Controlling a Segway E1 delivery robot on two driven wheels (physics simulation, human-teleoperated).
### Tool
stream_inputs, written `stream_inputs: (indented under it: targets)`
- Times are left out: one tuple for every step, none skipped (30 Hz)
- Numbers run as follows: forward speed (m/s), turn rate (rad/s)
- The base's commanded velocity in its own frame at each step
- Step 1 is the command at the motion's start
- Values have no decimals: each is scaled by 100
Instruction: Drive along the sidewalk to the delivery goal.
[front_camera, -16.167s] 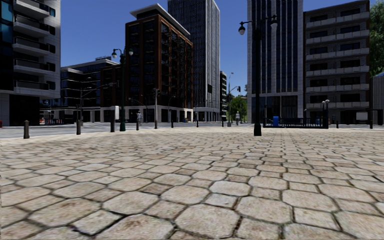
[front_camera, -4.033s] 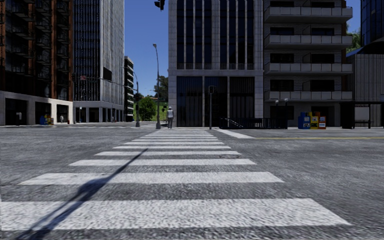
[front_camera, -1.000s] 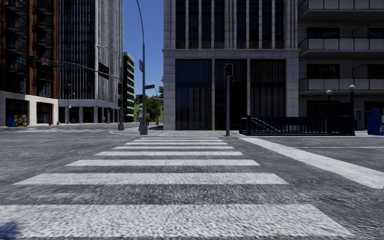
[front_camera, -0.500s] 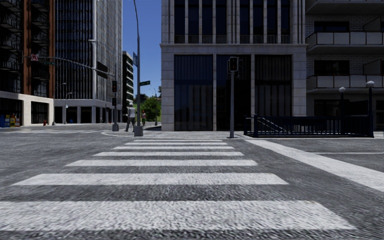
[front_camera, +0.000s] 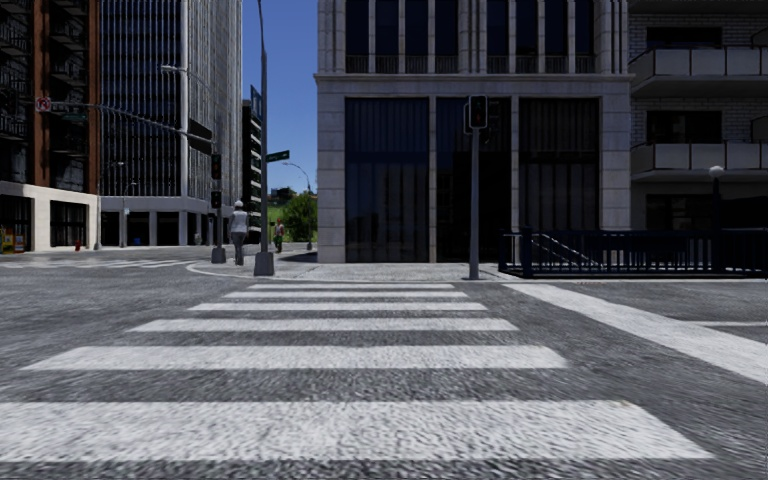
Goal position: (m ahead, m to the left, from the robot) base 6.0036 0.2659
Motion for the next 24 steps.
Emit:
stream_inputs:
  targets:
    - [200,0]
    - [200,0]
    - [200,0]
    - [200,0]
    - [200,0]
    - [200,0]
    - [200,0]
    - [200,0]
    - [200,0]
    - [200,0]
    - [200,0]
    - [200,0]
    - [200,0]
    - [200,0]
    - [200,0]
    - [200,0]
    - [200,0]
    - [200,0]
    - [200,0]
    - [200,0]
    - [200,0]
    - [200,0]
    - [200,0]
    - [200,0]
